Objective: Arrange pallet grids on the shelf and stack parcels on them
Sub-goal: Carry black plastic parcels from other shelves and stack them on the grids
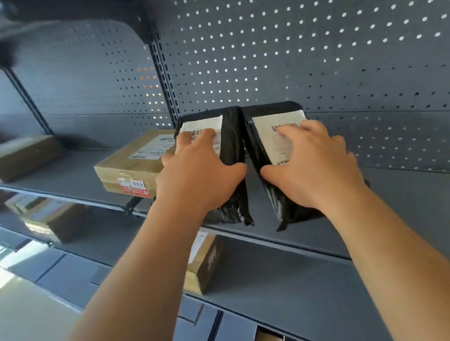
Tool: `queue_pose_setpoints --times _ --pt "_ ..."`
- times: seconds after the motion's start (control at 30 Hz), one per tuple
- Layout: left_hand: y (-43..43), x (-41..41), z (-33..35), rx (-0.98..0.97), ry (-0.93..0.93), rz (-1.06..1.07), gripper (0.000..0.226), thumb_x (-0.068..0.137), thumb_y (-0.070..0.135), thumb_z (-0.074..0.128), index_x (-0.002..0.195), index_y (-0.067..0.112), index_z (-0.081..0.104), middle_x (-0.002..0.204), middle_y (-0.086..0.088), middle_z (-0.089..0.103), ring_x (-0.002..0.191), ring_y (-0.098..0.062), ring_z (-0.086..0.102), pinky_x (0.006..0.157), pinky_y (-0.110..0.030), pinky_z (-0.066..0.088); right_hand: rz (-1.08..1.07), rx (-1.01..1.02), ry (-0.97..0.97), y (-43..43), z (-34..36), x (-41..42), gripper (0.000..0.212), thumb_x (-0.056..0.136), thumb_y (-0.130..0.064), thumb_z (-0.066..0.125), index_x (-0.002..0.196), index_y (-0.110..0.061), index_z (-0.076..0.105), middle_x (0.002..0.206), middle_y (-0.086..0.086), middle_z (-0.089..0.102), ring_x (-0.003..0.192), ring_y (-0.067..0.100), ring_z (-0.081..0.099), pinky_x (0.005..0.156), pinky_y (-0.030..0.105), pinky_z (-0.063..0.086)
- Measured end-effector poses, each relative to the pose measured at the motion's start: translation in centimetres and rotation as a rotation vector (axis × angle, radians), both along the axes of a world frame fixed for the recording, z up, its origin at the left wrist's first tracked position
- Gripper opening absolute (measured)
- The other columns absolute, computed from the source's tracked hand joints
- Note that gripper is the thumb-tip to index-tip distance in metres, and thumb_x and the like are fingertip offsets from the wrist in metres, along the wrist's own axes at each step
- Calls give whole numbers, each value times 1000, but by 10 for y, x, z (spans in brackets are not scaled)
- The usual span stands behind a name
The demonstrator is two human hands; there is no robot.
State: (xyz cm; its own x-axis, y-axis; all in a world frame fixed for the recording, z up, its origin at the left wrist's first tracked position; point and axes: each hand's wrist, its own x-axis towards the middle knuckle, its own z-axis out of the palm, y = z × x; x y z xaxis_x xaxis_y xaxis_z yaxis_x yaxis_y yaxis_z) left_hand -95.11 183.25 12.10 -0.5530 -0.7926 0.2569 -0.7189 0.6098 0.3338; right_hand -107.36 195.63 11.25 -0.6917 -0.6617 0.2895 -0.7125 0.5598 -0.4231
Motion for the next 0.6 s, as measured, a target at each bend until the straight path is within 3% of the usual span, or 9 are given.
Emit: queue_pose_setpoints --times 0.1,0.3,0.6 --pt "-12 32 9 -22 38 73 80 77 61 61 149 39 33 153 3 31 132 -42 38 89 -48 40 82 -34 16 -16 10 23 75 80 -58 65 146 -33 39 153 -4 30 130 39 37 102 54 36" --pt "-40 113 12 -29 72 206 82 76 64 60 149 41 30 154 4 30 131 -41 38 96 -54 45 241 -65 44 -63 22 87 79 79 -60 64 149 -36 37 155 -4 29 133 38 36 106 56 35" --pt "-93 278 -4 -25 96 455 79 72 66 59 143 41 35 151 2 34 127 -41 44 97 -53 48 474 -24 53 -160 19 235 84 70 -67 58 146 -36 41 149 -3 35 128 37 43 102 55 42"
